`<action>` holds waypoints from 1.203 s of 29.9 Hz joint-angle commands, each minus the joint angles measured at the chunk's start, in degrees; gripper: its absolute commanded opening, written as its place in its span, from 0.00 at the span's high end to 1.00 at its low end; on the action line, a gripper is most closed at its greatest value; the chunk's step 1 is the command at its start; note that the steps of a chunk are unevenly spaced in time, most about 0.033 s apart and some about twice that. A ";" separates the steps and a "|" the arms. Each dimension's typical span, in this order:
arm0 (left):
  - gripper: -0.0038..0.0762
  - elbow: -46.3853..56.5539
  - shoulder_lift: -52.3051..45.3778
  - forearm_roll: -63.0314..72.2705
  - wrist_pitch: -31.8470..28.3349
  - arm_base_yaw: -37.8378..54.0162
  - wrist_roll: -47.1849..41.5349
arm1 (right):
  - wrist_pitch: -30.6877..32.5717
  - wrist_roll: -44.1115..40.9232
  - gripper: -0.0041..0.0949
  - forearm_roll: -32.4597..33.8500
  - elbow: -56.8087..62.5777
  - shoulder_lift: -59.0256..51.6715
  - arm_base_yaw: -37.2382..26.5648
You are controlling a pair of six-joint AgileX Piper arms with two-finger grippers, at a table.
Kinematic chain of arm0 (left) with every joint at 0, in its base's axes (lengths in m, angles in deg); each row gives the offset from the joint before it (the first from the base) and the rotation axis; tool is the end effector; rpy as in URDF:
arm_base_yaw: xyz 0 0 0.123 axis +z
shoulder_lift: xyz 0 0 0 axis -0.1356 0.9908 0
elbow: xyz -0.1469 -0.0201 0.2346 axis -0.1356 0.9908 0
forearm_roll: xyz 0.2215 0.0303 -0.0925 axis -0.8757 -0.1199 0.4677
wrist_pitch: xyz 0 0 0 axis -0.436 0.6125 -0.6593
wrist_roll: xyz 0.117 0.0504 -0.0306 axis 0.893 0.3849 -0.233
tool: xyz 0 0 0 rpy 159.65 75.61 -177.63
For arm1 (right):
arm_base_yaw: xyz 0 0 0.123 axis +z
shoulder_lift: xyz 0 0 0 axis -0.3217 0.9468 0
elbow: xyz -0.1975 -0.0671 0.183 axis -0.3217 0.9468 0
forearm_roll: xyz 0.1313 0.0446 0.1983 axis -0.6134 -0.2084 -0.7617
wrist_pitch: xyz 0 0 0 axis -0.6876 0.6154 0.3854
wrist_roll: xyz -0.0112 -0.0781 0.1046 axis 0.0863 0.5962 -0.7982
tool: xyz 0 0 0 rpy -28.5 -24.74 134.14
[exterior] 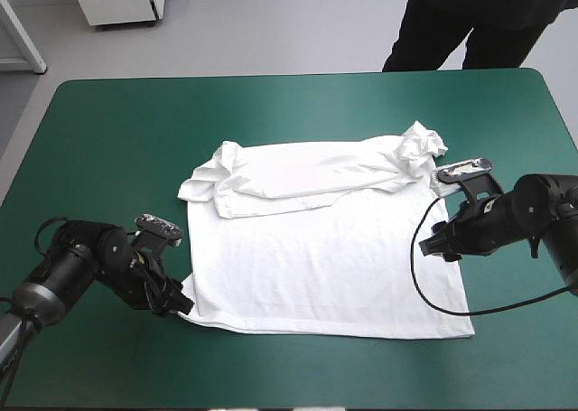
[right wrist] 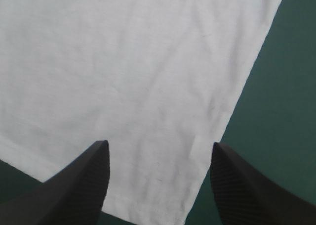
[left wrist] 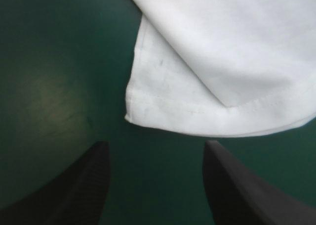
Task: Fold the cloth
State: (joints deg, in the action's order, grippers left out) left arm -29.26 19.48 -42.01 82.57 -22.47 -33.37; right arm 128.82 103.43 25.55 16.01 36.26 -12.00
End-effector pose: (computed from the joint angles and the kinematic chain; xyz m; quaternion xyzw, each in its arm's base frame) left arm 0.1872 -0.0620 0.2119 0.2293 0.9684 -0.0502 0.0847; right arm 0.2287 0.0497 0.2871 -0.1836 0.9583 0.0733 0.2064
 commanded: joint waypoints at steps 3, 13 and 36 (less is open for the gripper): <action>0.43 0.60 -1.33 2.09 -6.02 -0.13 1.89 | -0.83 -0.84 0.39 0.37 -1.35 -1.53 0.51; 0.43 0.65 6.36 2.69 -9.83 -0.13 3.85 | -0.08 -1.70 0.39 3.05 -1.35 -1.53 0.51; 0.98 0.74 13.27 6.25 -9.11 -0.13 5.23 | 2.80 -6.76 0.39 10.56 12.00 -1.53 0.51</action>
State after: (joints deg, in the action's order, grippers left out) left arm -28.61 32.40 -39.36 74.10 -22.29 -28.38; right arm 131.80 96.80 36.01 27.37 36.15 -11.52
